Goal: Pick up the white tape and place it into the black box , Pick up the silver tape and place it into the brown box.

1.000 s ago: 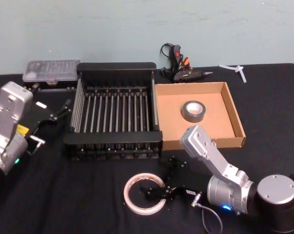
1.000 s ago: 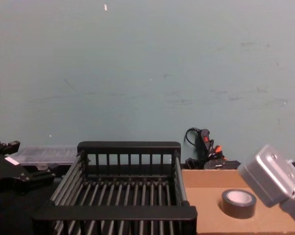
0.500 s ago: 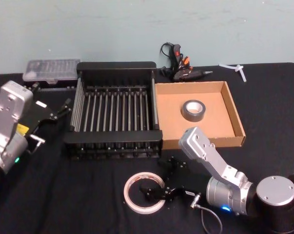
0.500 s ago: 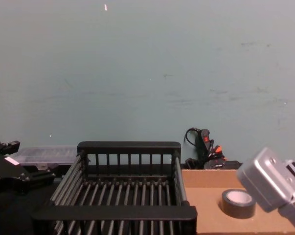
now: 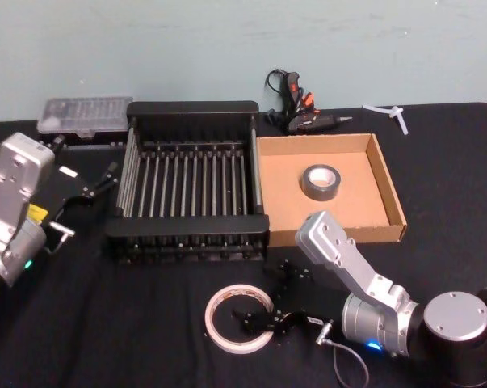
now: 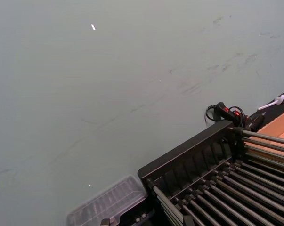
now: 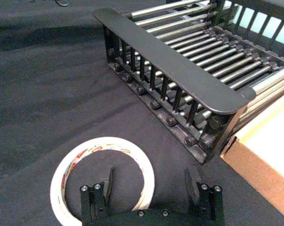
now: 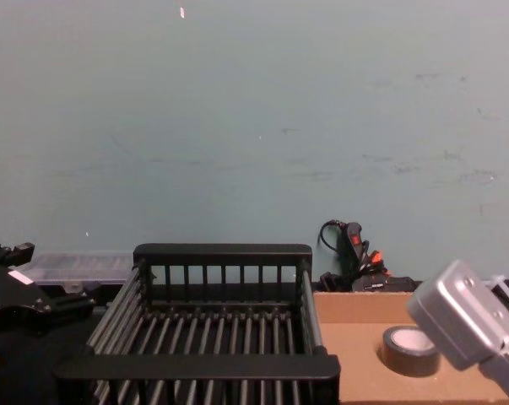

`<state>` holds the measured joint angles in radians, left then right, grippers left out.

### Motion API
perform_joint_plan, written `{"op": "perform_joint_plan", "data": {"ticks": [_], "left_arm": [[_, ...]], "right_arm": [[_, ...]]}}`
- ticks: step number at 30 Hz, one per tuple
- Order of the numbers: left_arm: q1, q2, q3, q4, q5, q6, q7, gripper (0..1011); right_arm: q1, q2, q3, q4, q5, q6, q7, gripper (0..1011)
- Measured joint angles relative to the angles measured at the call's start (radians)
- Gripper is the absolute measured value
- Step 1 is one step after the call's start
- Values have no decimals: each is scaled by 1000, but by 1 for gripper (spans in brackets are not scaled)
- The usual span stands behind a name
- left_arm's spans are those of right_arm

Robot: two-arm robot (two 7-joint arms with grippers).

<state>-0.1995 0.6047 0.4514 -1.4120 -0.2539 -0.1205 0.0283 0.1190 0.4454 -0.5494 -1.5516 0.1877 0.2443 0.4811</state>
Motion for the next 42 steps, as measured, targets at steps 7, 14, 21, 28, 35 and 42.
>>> {"op": "perform_joint_plan", "data": {"ticks": [7, 14, 21, 28, 35, 42], "left_arm": [[0, 0, 0, 0, 0, 0, 0, 1001], [0, 0, 0, 0, 0, 0, 0, 1001], [0, 0, 0, 0, 0, 0, 0, 1001], [0, 0, 0, 0, 0, 0, 0, 1001], [0, 0, 0, 0, 0, 0, 0, 1001], [0, 0, 0, 0, 0, 0, 0, 1001]], "right_arm": [[1, 0, 0, 0, -6, 5, -4, 1002], [1, 0, 0, 0, -6, 5, -4, 1002], [1, 0, 0, 0, -5, 4, -3, 896], [1, 0, 0, 0, -5, 4, -3, 706], [1, 0, 0, 0, -4, 4, -2, 482], [1, 0, 0, 0, -4, 3, -2, 243]]}}
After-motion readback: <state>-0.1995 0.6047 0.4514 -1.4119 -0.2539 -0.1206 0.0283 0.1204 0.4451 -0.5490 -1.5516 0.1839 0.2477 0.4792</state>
